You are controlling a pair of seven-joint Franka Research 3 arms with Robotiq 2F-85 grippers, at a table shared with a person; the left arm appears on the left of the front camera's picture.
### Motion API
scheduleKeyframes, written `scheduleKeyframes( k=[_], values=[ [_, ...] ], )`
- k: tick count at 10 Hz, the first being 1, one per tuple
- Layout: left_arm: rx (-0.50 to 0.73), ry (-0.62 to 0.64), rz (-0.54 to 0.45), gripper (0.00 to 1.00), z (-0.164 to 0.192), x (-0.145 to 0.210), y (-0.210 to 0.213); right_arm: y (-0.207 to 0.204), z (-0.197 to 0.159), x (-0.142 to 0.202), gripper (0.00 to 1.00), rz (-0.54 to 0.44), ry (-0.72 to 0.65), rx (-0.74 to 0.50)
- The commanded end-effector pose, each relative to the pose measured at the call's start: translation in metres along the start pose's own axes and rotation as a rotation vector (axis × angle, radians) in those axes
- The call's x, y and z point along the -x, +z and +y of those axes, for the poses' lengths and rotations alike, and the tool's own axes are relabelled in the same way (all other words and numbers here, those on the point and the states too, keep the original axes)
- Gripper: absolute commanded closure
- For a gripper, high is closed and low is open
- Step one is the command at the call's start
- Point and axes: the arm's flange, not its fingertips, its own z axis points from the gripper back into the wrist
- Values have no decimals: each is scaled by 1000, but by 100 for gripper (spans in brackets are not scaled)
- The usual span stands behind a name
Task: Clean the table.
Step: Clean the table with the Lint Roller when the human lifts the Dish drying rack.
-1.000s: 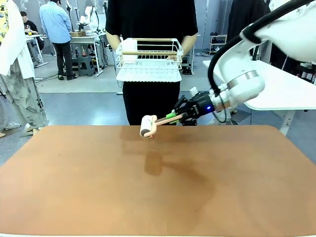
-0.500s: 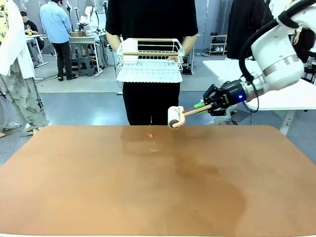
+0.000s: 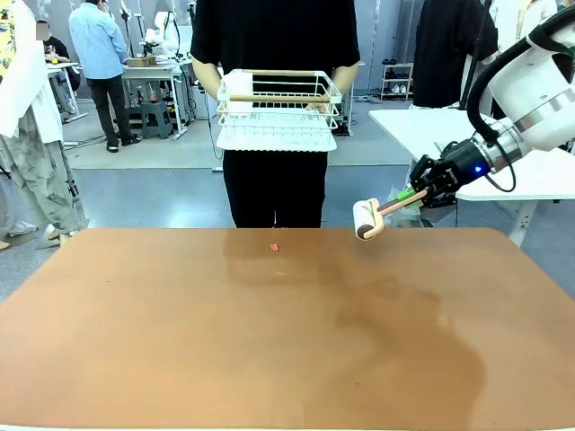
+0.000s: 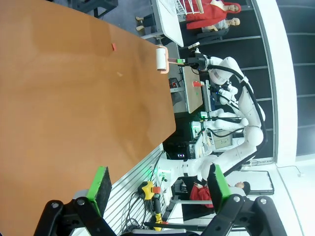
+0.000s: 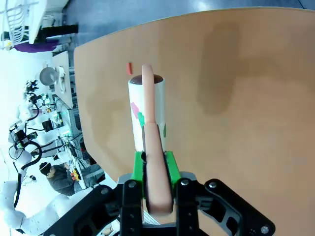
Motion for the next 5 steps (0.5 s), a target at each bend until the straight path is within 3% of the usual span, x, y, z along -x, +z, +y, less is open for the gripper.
scheduleKeyframes(
  k=[1, 5],
  values=[
    [13, -8, 0, 0, -1, 3, 2, 3, 11, -29, 100, 56, -64, 66],
    [13, -8, 0, 0, -1, 3, 2, -31, 12, -66, 100, 39, -129, 139]
  ],
)
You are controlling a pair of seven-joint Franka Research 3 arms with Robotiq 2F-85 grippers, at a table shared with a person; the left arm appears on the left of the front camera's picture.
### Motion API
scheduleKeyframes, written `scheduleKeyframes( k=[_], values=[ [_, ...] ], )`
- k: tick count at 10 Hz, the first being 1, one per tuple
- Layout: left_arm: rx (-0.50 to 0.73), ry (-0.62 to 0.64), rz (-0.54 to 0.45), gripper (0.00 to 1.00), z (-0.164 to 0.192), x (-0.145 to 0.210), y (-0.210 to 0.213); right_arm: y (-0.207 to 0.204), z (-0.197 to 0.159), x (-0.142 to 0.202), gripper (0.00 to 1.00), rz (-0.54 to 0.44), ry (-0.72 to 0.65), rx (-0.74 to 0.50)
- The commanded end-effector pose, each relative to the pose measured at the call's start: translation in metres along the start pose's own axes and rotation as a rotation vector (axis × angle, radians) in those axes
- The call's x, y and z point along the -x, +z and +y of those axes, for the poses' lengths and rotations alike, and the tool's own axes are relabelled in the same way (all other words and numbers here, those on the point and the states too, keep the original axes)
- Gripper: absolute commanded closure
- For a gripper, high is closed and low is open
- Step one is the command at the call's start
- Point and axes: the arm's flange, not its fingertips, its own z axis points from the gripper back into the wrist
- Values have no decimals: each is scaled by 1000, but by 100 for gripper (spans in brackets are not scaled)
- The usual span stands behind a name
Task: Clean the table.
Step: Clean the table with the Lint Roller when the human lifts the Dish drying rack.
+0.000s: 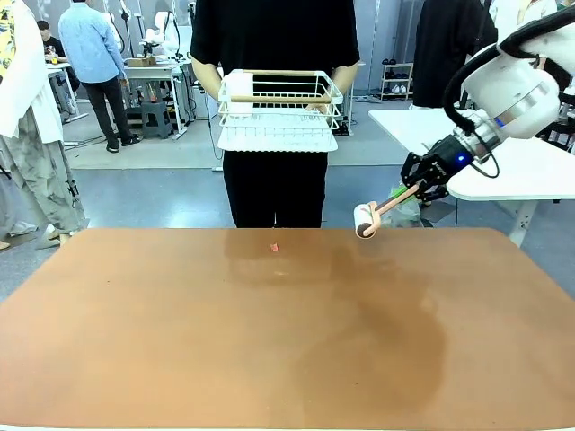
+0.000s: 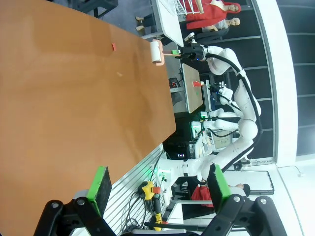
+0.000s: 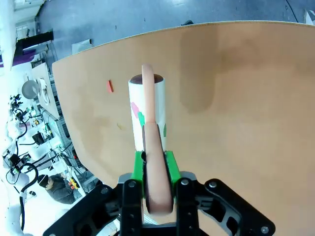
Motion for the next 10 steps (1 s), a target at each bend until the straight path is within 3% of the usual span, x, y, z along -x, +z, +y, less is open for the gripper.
scheduleKeyframes(
  k=[1, 5, 7, 8, 10],
  values=[
    [13, -8, 0, 0, -1, 3, 2, -16, -1, -12, 100, 9, -21, 33],
    [13, -8, 0, 0, -1, 3, 2, -25, -10, -17, 100, -20, 27, 77],
    [13, -8, 0, 0, -1, 3, 2, -26, -13, -15, 100, 63, 26, 30],
    [13, -8, 0, 0, -1, 3, 2, -25, -14, -13, 100, -10, 15, 60],
    [13, -8, 0, 0, -1, 3, 2, -25, -14, -13, 100, -10, 15, 60]
  ],
)
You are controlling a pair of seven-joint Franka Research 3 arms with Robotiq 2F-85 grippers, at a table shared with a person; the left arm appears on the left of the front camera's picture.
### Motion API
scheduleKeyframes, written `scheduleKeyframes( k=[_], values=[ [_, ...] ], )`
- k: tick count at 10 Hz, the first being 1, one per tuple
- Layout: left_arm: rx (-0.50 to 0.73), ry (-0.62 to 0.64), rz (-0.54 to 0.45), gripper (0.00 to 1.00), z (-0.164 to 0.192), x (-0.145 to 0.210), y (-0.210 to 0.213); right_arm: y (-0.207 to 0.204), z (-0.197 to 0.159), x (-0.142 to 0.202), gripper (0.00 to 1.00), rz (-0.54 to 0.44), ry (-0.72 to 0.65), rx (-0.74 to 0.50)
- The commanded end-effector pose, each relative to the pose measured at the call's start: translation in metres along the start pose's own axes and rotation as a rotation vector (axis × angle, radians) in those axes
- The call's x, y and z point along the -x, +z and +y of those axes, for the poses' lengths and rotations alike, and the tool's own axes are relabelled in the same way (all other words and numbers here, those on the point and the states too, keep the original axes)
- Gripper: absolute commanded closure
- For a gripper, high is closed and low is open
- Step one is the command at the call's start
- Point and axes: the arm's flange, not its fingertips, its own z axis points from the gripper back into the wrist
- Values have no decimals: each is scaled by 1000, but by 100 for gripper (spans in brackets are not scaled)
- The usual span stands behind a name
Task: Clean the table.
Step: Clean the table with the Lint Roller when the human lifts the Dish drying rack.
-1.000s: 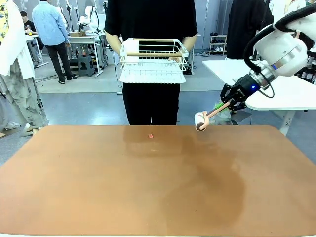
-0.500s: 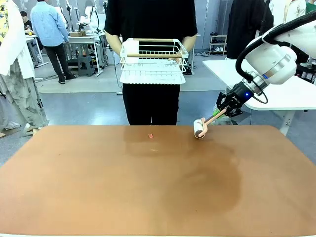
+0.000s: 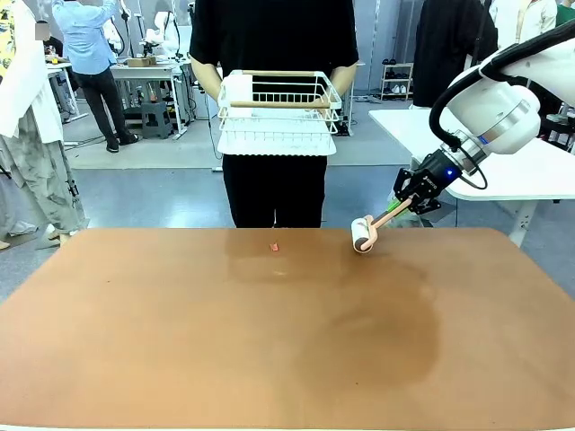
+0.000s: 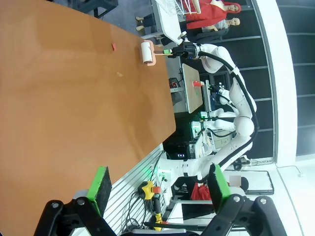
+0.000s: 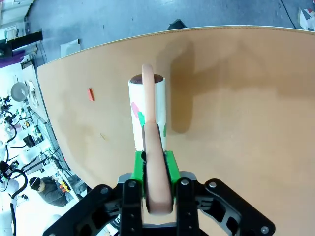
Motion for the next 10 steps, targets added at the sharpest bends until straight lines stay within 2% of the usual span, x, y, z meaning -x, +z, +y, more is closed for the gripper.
scheduleKeyframes(
  k=[1, 2, 5, 8, 9, 10],
  values=[
    [13, -8, 0, 0, -1, 3, 2, 0, 3, -1, 100, -13, 5, 13],
    [13, -8, 0, 0, -1, 3, 2, 0, 0, 0, 78, 0, 0, 0],
    [13, -8, 0, 0, -1, 3, 2, -26, -7, -16, 78, 93, 83, 20],
    [13, -8, 0, 0, -1, 3, 2, -49, -3, -24, 78, 102, 67, 38],
    [13, -8, 0, 0, -1, 3, 2, -58, 2, -26, 92, 109, 63, 30],
    [13, -8, 0, 0, -1, 3, 2, -71, 7, -26, 97, 117, 67, 53]
  ],
)
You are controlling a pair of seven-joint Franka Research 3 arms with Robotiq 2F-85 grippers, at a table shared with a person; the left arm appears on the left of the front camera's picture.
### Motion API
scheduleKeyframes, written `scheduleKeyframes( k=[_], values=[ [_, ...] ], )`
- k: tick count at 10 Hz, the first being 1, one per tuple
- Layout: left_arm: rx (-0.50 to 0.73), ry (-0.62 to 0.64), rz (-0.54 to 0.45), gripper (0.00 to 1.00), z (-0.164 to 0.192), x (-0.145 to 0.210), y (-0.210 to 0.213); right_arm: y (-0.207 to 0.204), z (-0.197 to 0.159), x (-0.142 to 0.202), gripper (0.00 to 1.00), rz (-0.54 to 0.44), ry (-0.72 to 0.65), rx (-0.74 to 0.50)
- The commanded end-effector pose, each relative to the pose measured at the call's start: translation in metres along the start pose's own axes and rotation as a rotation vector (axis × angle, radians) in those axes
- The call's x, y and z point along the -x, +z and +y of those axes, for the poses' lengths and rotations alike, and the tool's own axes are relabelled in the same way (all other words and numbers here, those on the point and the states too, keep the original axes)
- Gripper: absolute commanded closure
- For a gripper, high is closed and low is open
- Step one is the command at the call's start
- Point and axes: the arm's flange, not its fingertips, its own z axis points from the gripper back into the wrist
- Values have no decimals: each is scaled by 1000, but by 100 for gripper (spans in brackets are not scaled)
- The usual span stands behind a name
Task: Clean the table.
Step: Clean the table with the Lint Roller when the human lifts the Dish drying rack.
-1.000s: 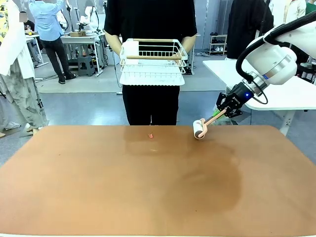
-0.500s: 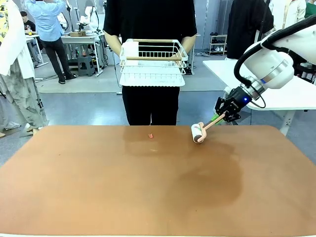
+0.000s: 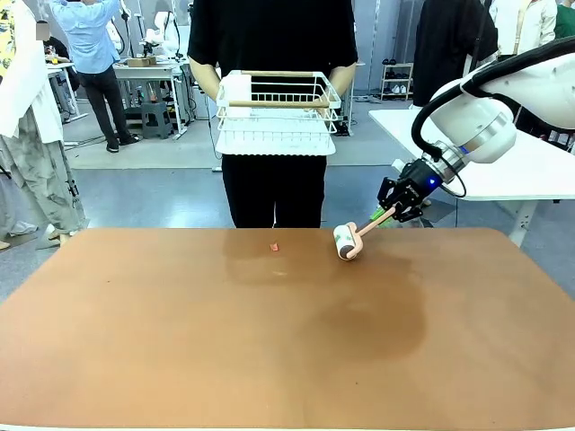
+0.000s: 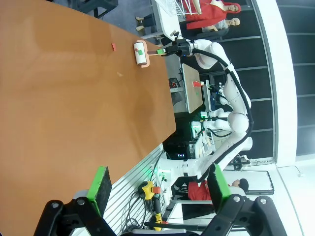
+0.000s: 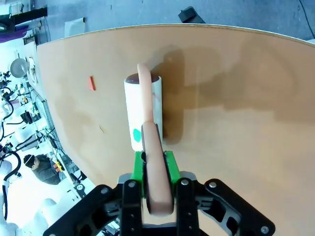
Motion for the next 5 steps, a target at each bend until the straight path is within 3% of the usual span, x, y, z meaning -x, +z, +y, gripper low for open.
scheduleKeyframes(
  k=[1, 5],
  values=[
    [13, -8, -1, 0, -1, 3, 2, -32, 2, -13, 100, 14, -56, 63],
    [13, -8, -1, 0, -1, 3, 2, -88, 25, 3, 98, -10, -119, 23]
  ],
)
